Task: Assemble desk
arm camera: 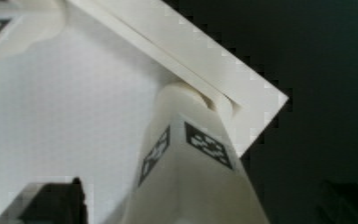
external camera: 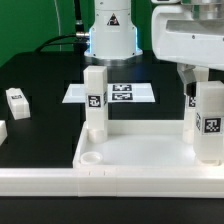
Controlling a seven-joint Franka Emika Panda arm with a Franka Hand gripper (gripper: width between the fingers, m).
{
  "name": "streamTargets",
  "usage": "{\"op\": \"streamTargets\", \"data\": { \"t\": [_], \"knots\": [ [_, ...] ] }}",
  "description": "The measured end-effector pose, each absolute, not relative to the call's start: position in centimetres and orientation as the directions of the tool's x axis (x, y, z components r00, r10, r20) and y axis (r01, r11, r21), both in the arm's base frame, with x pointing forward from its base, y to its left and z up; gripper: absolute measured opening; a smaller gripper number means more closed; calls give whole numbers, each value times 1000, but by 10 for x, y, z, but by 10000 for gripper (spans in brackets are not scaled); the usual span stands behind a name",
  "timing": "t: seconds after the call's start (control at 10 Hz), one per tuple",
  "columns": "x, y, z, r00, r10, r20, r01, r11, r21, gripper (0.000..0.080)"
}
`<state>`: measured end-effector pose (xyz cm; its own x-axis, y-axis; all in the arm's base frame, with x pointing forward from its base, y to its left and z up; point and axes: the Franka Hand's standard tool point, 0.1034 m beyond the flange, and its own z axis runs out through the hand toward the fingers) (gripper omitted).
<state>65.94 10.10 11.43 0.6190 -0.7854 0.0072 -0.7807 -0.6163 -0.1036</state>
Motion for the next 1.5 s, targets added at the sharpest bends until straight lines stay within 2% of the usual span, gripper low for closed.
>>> {"op": "streamTargets", "data": {
  "t": [0.3,0.9,1.0,1.1,1.2,1.3,1.5],
  "knots": [
    [661,99,116,828,-559,42,-554,-827,-98,649],
    [662,98,119,970,-229,80,-223,-972,-69,649],
    [663,97,119,982,-168,86,-163,-985,-62,556],
    [663,96,118,980,-183,84,-178,-982,-64,556],
    [662,96,118,979,-183,84,-178,-982,-63,383],
    [663,96,118,979,-184,84,-179,-982,-64,288],
    [663,96,118,973,-216,82,-211,-975,-66,288]
  ]
}}
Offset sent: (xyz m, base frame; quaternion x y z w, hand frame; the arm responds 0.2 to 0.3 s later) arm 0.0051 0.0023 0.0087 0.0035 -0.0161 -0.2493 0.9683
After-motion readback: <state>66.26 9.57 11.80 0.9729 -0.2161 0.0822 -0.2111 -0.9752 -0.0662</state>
